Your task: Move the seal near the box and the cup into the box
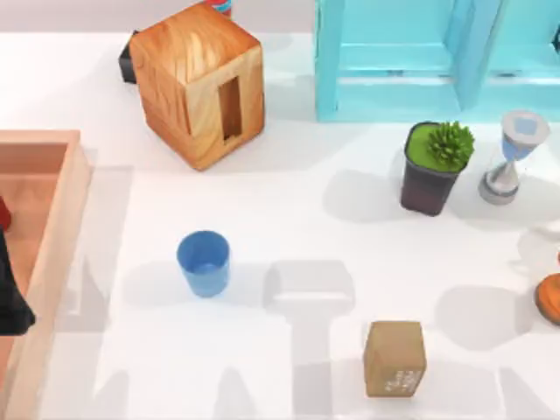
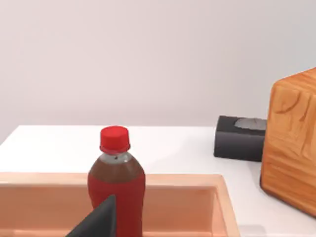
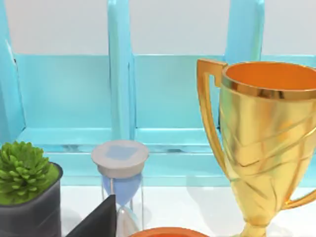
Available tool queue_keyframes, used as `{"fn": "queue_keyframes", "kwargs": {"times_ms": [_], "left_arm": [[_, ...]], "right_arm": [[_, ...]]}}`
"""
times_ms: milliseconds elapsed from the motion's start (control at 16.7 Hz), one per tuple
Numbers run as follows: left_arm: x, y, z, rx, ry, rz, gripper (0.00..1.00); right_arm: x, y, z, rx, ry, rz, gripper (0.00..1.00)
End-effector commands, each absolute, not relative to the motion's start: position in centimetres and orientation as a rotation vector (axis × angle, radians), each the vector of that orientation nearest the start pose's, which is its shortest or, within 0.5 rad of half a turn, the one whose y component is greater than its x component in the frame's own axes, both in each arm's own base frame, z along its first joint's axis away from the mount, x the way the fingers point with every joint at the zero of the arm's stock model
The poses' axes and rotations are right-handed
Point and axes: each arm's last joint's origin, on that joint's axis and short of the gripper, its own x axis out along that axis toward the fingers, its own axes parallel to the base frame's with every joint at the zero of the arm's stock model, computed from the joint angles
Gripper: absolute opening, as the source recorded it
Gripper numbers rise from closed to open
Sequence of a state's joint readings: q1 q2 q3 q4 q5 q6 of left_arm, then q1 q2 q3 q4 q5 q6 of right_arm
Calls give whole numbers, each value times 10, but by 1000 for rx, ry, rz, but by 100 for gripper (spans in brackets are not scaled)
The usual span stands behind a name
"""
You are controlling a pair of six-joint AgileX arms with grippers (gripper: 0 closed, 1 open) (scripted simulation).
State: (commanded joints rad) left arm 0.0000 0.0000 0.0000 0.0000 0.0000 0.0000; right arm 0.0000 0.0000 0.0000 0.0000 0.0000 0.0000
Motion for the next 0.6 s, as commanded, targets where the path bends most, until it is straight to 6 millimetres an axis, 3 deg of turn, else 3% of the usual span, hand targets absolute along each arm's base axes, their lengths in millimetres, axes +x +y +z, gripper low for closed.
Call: {"fn": "queue_keyframes", "kwargs": {"times_ms": [300,600], "left_arm": [[106,-4,169,-28,40,-22,100],[116,-17,211,-146,237,-111,100]], "right_arm": [[106,-1,160,0,0,0,100],[106,-1,160,0,0,0,100]]}}
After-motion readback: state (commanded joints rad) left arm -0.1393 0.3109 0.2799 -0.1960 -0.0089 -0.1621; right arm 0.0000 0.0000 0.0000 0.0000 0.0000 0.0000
